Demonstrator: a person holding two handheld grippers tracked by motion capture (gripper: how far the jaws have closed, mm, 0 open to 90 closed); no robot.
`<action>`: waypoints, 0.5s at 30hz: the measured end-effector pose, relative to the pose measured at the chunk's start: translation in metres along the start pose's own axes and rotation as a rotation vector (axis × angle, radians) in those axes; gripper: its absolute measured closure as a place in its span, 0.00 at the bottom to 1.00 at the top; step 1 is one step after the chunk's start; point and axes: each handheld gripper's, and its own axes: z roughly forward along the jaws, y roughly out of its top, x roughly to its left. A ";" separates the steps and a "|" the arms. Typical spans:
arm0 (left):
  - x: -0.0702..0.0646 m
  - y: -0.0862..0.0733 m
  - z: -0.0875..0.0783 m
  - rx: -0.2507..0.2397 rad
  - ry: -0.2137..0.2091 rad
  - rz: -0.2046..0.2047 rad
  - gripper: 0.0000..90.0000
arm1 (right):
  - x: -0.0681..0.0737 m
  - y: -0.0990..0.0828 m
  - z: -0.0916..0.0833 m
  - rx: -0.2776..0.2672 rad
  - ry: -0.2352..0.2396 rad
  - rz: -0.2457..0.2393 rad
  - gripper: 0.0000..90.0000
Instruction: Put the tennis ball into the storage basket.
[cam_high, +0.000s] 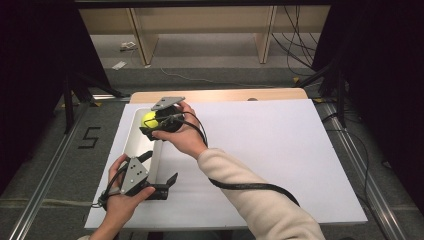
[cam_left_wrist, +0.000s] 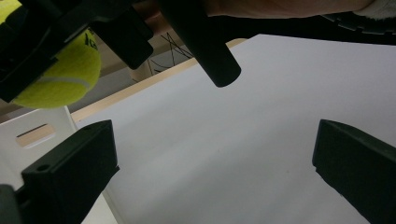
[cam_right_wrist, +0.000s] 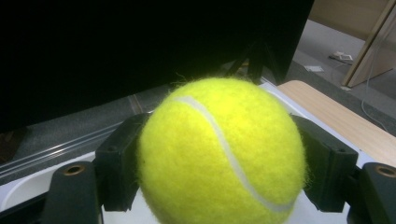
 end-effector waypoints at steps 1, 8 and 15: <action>0.000 0.000 0.000 0.000 0.000 -0.001 0.00 | 0.000 0.000 0.000 0.000 0.002 0.000 0.30; 0.000 0.000 0.000 0.000 -0.001 -0.002 0.00 | 0.002 0.002 0.002 0.003 0.007 -0.004 0.30; 0.000 0.000 0.000 0.000 0.000 -0.001 0.00 | 0.004 0.003 0.004 0.000 0.008 -0.007 0.30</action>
